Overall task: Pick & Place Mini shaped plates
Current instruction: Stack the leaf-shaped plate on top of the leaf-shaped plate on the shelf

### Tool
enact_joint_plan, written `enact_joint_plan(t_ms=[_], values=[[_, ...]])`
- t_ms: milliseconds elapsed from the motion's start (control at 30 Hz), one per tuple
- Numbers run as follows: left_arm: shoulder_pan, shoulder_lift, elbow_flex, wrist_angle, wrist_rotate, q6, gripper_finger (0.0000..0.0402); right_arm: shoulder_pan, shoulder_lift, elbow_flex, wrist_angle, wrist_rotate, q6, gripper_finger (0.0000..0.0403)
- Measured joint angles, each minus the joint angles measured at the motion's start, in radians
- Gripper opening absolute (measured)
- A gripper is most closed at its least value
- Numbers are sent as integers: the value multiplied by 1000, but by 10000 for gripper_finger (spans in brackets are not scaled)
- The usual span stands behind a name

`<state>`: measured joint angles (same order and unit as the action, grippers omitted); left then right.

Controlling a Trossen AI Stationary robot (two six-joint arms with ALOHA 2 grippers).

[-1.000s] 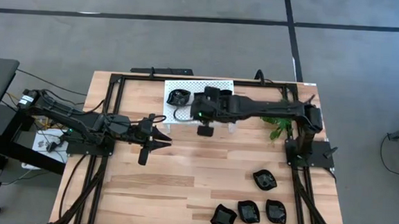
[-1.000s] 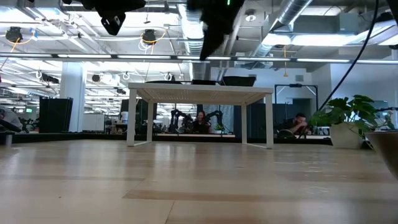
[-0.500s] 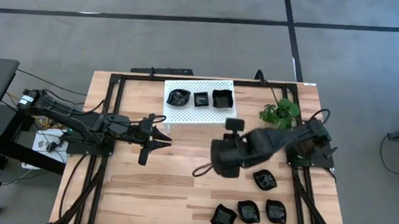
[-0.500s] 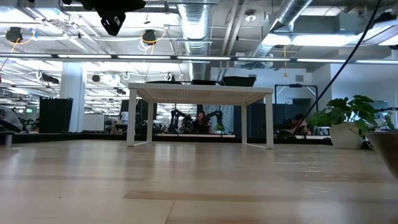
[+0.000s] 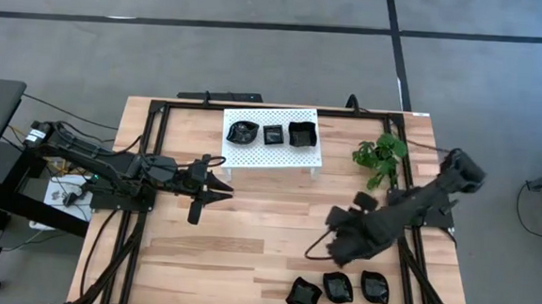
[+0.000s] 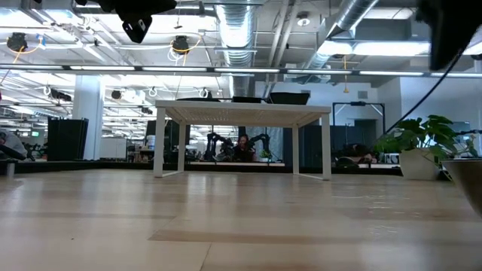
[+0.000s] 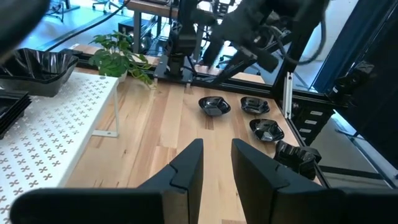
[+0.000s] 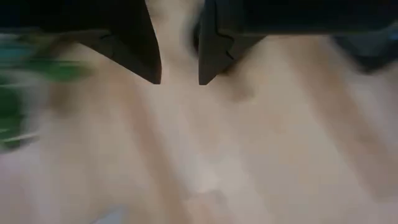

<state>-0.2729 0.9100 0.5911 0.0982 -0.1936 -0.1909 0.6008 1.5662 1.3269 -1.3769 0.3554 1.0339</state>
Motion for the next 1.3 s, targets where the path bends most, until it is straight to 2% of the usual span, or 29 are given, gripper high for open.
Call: enact_joint_plan(t_ms=[133, 233, 333, 533, 767, 967, 1100, 1300], values=[[0, 0, 0, 4, 0, 0, 85, 42, -122, -220, 337, -99, 156, 102], [0, 0, 0, 7, 0, 1, 85, 76, -142, -307, 455, -152, 217, 102], [0, 0, 0, 7, 0, 1, 85, 108, -127, -342, 462, -174, 281, 103], [0, 0, 0, 7, 0, 3, 85, 132, -15, -346, 478, -263, 346, 118], [0, 0, 0, 8, 0, 3, 85, 132, 129, -345, 464, -362, 324, 148], [0, 0, 0, 9, 0, 3, 85, 130, 176, -333, 459, -362, 261, 155], [0, 0, 0, 15, 0, 3, 85, 130, 191, -333, 417, -363, 265, 128], [0, 0, 0, 15, 0, 3, 85, 130, 162, -333, 417, -362, 266, 36]])
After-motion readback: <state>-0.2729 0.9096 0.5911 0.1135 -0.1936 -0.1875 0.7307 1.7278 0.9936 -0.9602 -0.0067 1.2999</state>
